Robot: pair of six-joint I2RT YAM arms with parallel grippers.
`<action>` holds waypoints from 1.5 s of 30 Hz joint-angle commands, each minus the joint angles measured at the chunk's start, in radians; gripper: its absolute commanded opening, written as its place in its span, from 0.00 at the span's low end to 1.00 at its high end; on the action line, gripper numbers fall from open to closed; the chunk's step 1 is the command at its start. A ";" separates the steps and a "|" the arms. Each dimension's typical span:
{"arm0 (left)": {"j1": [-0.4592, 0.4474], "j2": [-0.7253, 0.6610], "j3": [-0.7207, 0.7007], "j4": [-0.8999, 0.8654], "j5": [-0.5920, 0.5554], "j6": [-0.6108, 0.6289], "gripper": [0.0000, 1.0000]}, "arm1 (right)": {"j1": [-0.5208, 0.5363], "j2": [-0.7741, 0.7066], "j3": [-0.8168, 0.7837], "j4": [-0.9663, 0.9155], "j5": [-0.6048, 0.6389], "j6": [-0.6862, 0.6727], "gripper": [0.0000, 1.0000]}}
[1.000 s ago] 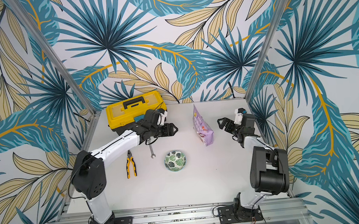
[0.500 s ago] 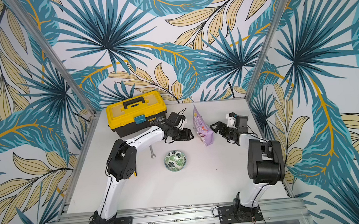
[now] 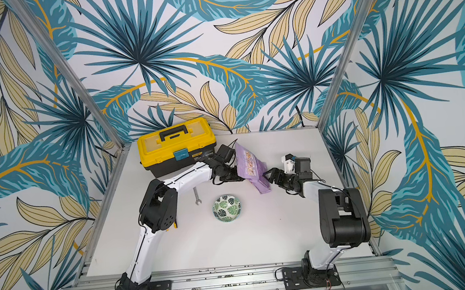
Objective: Pour the oats into the breakfast bowl
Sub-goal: Adjust the oats bag at the center of the board, then open the oats bag at the center of the board.
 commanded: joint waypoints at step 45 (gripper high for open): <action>0.023 -0.316 0.103 -0.063 0.342 0.161 0.55 | 0.003 -0.270 -0.082 -0.105 0.174 0.019 0.83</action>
